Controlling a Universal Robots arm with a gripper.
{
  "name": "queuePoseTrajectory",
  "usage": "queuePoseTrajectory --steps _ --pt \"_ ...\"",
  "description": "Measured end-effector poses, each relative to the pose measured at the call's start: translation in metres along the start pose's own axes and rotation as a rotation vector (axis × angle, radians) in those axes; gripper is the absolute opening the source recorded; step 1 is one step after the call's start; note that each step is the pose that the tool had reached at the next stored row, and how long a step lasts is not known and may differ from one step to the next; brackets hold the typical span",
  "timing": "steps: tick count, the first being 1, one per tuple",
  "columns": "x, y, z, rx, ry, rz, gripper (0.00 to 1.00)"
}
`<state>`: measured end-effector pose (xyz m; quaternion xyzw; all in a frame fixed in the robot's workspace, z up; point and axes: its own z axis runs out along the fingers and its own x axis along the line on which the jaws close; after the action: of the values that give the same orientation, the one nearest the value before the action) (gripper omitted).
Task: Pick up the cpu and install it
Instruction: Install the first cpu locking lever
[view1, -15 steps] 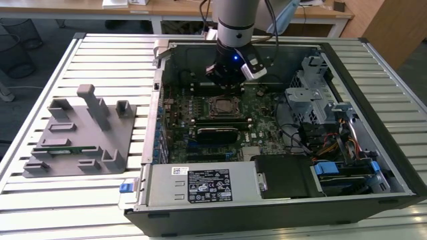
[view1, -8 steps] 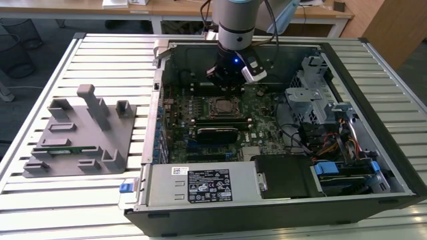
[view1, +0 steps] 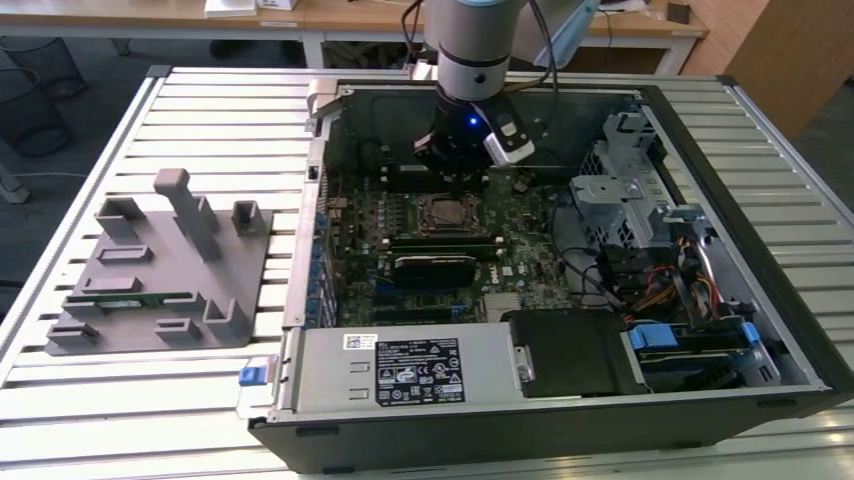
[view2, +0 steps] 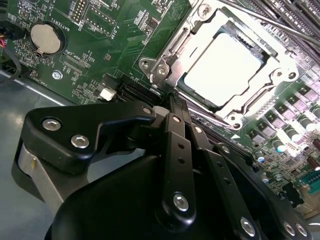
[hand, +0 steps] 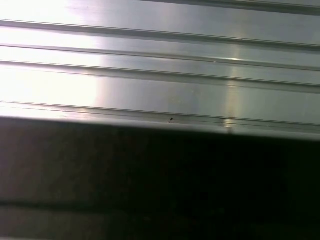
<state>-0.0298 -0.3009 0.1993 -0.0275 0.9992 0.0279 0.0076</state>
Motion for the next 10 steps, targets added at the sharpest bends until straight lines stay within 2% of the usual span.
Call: queuePoseTrajectory --steps 10 --pt "-0.0020 0.0000 -0.0018 -0.0003 0.0018 0.000 0.11"
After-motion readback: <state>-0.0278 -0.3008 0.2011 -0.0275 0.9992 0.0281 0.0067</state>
